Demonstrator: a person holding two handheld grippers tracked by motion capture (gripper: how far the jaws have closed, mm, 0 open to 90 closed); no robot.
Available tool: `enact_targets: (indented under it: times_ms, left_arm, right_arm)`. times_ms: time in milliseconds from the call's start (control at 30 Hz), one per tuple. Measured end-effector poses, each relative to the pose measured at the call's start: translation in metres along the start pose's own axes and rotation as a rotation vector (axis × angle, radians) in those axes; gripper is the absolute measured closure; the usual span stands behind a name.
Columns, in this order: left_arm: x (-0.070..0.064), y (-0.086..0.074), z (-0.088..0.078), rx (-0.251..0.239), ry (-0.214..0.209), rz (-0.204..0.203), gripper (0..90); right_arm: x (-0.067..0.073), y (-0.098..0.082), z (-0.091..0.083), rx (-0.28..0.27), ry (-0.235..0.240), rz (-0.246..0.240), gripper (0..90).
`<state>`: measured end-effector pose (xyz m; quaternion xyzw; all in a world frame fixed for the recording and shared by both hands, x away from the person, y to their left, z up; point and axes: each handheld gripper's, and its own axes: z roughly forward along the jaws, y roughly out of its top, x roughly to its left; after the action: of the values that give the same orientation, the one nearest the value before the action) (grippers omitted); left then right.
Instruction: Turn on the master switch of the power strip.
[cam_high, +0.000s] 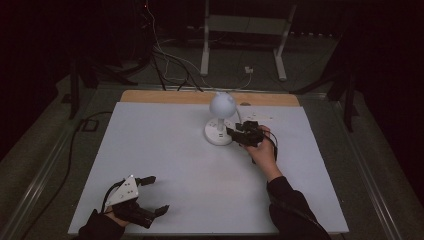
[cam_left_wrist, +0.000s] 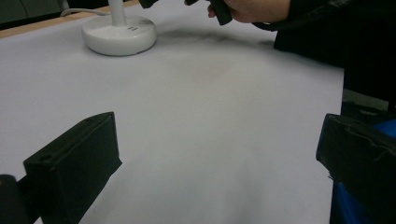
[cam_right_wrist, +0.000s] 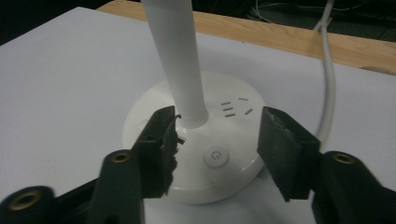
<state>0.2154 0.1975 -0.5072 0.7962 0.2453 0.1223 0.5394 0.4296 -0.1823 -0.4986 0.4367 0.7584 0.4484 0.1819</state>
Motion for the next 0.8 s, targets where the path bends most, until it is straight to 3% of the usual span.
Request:
enact_targets:
  times_ms: [67, 100, 400, 600, 800]
  left_arm:
    - [0.0, 0.0, 0.0, 0.0, 0.001, 0.0, 0.0]
    - [0.0, 0.0, 0.0, 0.0, 0.0, 0.0, 0.0]
    - [0.0, 0.0, 0.0, -0.001, 0.0, -0.001, 0.0]
    - [0.0, 0.0, 0.0, 0.001, -0.001, 0.0, 0.0]
    - [0.0, 0.0, 0.0, 0.002, -0.001, 0.0, 0.0]
  right_arm:
    - [0.0, 0.0, 0.0, 0.0, -0.008, -0.004, 55.5]
    - [0.0, 0.0, 0.001, 0.005, -0.014, -0.002, 61.3]
    - [-0.001, -0.001, 0.006, 0.031, -0.036, -0.003, 82.9]
    - [0.001, -0.002, 0.009, 0.046, -0.037, -0.044, 89.7]
    - [0.004, -0.002, 0.012, 0.052, -0.033, -0.075, 90.0]
